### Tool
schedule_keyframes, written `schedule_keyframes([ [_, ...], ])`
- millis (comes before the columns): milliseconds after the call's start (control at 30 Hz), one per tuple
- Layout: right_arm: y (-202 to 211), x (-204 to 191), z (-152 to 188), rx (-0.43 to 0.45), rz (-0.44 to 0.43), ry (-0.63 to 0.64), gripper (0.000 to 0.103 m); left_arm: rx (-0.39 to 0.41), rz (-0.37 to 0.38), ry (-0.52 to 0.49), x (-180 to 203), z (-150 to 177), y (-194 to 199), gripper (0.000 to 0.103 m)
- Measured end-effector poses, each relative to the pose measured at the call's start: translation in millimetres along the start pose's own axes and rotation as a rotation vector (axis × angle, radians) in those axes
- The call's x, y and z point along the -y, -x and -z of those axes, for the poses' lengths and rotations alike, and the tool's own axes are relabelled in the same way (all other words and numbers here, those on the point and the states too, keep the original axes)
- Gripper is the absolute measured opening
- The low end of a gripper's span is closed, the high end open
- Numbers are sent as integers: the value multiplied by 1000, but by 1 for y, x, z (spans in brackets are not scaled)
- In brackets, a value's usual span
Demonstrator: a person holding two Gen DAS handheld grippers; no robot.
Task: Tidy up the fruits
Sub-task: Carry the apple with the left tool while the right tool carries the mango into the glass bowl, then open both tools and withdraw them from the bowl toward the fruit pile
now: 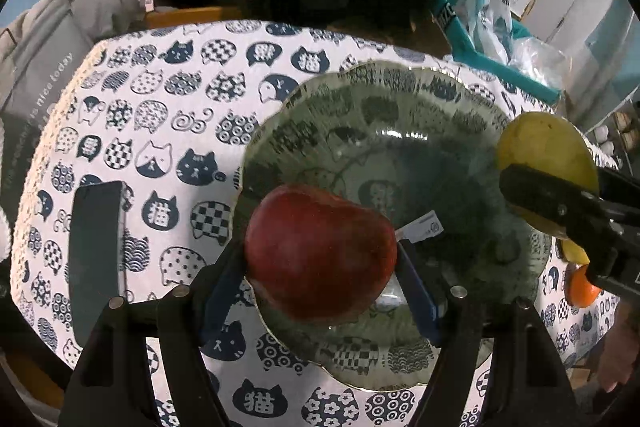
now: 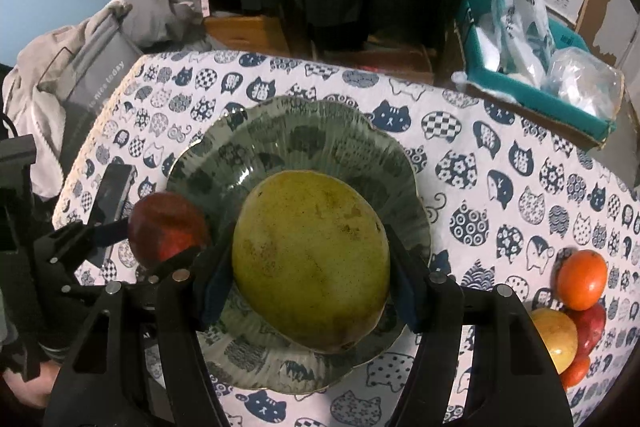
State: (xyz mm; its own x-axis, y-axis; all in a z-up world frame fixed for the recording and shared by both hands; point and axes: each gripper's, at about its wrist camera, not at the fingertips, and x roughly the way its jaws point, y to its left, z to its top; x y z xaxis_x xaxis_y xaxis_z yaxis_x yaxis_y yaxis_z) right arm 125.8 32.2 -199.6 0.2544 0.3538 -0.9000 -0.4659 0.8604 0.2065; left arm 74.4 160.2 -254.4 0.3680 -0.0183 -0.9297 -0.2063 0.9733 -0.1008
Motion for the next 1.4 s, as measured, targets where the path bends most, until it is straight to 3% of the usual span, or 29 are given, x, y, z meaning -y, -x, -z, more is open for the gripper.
schedule_keyframes([
  [433,-19,5,6,-51,-19,-19,67,-89,40,-5,9,8,-25,77],
  [667,-22,8,3,-56,-38,-43,67,-108,14,-22,16,7,-26,77],
  [767,-25,8,3,-64,-43,-42,67,-95,24,-18,15,9,-20,77],
  [900,-33,10,4,-87,-54,-65,67,-30,31,-10,10,6,3,89],
  [1233,-48,10,7,-146,-50,-82,69,-41,0,29,-9,16,19,89],
  [1400,-44,8,6,-130,-54,-79,70,-33,-18,58,-18,15,23,89],
])
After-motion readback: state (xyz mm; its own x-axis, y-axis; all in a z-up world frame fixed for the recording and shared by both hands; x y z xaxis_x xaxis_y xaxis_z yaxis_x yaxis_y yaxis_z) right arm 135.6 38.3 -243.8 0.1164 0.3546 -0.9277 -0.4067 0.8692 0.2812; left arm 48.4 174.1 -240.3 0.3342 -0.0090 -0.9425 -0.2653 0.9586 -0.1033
